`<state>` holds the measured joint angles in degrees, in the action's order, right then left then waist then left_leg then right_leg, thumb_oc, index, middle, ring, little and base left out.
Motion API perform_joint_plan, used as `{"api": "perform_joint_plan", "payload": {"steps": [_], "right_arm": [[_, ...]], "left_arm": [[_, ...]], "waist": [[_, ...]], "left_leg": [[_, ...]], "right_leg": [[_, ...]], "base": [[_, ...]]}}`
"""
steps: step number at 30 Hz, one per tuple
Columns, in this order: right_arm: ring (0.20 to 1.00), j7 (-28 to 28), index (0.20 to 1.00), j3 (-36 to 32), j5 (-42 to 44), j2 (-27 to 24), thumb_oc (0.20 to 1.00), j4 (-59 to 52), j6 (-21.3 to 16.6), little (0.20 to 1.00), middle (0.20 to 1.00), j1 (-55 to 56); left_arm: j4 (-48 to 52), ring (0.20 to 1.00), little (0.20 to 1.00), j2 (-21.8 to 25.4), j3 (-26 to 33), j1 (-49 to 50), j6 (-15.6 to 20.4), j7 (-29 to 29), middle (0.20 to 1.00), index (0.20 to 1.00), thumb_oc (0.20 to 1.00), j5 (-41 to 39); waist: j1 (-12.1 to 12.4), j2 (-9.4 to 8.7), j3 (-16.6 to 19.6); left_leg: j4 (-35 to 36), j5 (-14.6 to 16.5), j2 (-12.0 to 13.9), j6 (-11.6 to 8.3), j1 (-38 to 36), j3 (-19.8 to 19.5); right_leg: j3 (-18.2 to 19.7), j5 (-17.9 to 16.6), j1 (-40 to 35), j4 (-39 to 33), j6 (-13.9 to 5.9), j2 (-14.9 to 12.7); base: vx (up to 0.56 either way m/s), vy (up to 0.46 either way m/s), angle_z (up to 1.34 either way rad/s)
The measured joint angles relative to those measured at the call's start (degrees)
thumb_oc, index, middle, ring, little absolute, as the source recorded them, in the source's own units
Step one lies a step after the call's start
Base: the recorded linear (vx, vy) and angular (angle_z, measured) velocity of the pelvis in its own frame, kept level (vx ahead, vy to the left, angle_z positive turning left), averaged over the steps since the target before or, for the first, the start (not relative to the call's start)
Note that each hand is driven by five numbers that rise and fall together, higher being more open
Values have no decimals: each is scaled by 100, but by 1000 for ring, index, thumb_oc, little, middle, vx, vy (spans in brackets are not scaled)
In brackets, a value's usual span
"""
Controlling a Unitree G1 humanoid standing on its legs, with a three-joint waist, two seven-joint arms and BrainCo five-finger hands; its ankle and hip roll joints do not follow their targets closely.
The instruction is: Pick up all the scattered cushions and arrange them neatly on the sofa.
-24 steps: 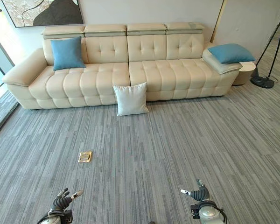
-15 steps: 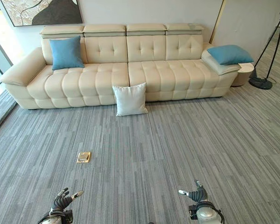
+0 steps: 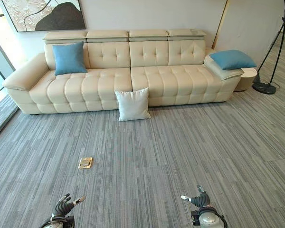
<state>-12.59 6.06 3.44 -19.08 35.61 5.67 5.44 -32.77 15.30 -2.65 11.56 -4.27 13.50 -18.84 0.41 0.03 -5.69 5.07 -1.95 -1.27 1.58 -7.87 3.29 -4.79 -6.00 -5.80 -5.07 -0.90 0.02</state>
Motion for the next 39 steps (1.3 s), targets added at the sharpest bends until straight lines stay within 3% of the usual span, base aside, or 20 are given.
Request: {"api": "perform_joint_plan", "payload": {"steps": [9,18,28,30,32,34,36,37,39], "right_arm": [[1000,0,1000,5,0,0,1000,0,0,1000,1000,3],[1000,-99,1000,-2,0,2,1000,-1,16,1000,1000,48],[1000,-98,1000,-14,1,1,1000,1,72,1000,1000,26],[1000,-100,1000,-16,4,-7,1000,9,69,1000,1000,13],[1000,-98,1000,-20,6,-32,1000,9,63,1000,1000,-99],[1000,-61,1000,-9,8,-45,1000,9,57,1000,1000,-198],[1000,-26,1000,5,11,-18,1000,-5,66,1000,1000,-176],[1000,3,1000,-13,16,1,1000,31,61,1000,1000,-72],[1000,24,1000,-9,47,14,1000,103,65,1000,1000,-6]], "left_arm": [[0,1000,1000,0,-3,12,-7,-3,1000,1000,1000,2],[13,1000,1000,13,-9,-47,-20,1,1000,1000,1000,22],[13,1000,1000,11,13,60,-19,2,1000,1000,1000,22],[-78,1000,1000,21,15,51,-15,5,1000,1000,1000,19],[-261,1000,1000,1,-2,-57,-24,8,1000,1000,1000,20],[-306,1000,1000,4,-2,-150,-35,3,1000,1000,1000,20],[-331,1000,1000,58,1,-155,-34,8,1000,1000,1000,21],[-344,1000,1000,67,0,-231,-38,10,1000,1000,1000,20],[-352,1000,1000,84,-2,-309,-56,11,1000,1000,1000,17]], "waist": [[0,-5,-4],[1,-92,-145],[22,-147,-423],[5,-175,-429],[37,-96,-526],[20,-2,-718],[4,-35,-808],[-4,-98,-850],[-7,-135,-884]], "left_leg": [[0,0,-1,0,12,-21],[-1,-83,-9,-53,471,-188],[0,-24,-31,38,502,-168],[-5,-3,-132,122,648,-192],[-8,-43,-82,255,738,-263],[-41,-2,-62,358,713,-198],[-44,-30,-120,423,609,-189],[-82,110,-209,486,530,-256],[-50,143,-231,500,468,-259]], "right_leg": [[-14,0,2,0,0,0],[-184,-25,399,0,11,-19],[-202,40,427,2,-18,-41],[-241,37,613,77,-67,-95],[-198,194,1005,731,-186,-120],[-182,373,1755,2173,-293,-198],[-312,777,2187,3344,-390,-433],[-289,1009,2484,3762,-397,-526],[-337,1082,2507,3145,-422,-542]], "base": [[-2,0,1],[4,11,10],[103,100,1],[49,203,2],[28,163,-14],[103,130,-13],[149,10,2],[177,-54,3],[339,-154,0]]}}
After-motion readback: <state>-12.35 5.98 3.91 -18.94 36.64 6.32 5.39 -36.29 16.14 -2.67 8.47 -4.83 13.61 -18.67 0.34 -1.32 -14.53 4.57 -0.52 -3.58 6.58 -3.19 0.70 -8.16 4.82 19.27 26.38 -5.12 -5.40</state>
